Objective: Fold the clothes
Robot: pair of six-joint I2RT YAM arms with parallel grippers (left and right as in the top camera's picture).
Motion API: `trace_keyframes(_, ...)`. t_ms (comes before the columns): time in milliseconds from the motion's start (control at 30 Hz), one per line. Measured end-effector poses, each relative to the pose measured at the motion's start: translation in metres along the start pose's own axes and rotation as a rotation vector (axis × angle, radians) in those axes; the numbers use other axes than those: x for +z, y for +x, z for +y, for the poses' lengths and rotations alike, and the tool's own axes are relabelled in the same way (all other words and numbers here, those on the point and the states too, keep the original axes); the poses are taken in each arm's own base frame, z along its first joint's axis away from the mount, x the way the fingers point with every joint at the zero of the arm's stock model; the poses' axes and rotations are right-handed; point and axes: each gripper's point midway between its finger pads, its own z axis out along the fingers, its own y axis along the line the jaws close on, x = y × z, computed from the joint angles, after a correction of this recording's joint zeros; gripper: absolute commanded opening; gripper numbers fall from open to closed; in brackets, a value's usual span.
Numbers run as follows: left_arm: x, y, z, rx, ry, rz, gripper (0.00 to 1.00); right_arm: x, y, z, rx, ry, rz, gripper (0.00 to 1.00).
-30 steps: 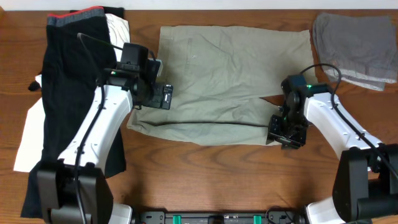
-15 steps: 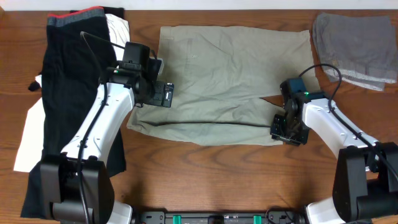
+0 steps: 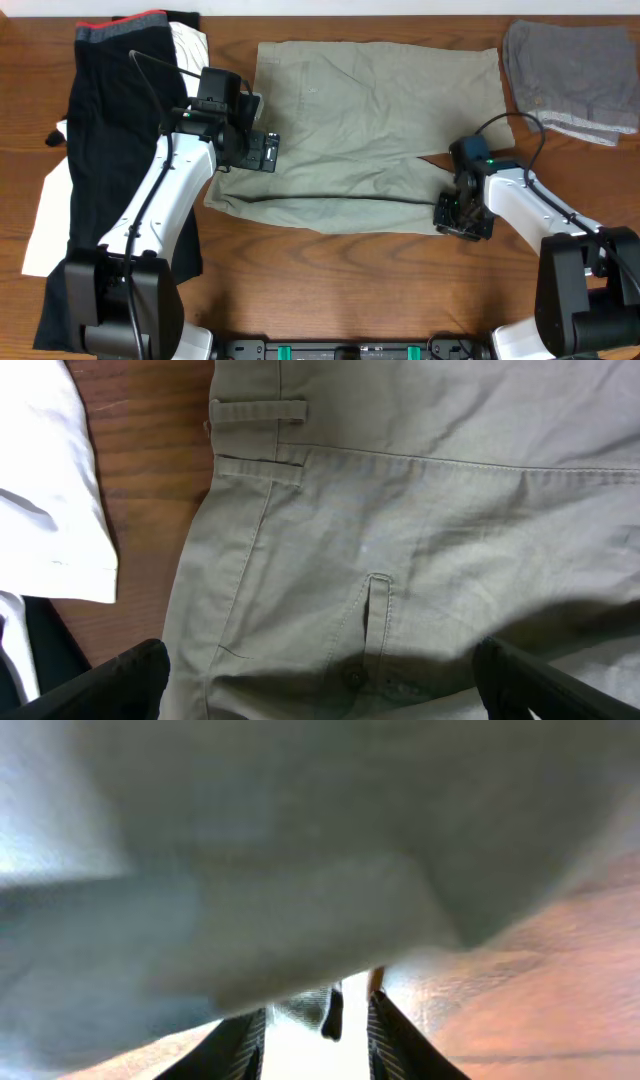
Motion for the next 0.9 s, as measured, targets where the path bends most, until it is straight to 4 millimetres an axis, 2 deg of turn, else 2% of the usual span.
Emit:
trace_keyframes(133,0.0,0.0,0.0,0.0,0.0,-0.001,0.98,0.0,0.001,0.002,-0.004,-0.014,0.006,0.17)
trace_keyframes(167,0.0,0.0,0.0,0.0,0.0,-0.002,0.98,0.0,0.001,0.003,-0.003,-0.016,0.007,0.08)
trace_keyframes(233,0.0,-0.001,0.0,0.0,0.0,-0.004,0.98,0.0,0.001,0.003,-0.007,-0.019,0.008,0.01)
trace_keyframes(467,0.0,-0.001,0.0,0.0,0.0,-0.003,0.98,0.0,0.001,0.001,-0.004,-0.01,0.007,0.01)
trace_keyframes(633,0.0,-0.001,0.0,0.0,0.0,-0.004,0.98,-0.004,0.016,-0.011,0.0,0.045,0.072,0.01)
trace_keyframes(767,0.0,-0.002,0.0,0.001,0.0,-0.009,0.98,-0.024,0.027,-0.022,0.02,0.085,0.131,0.01)
trace_keyframes(900,0.0,-0.004,0.0,0.002,0.0,-0.016,0.98,-0.058,0.034,-0.024,0.021,0.093,0.138,0.01)
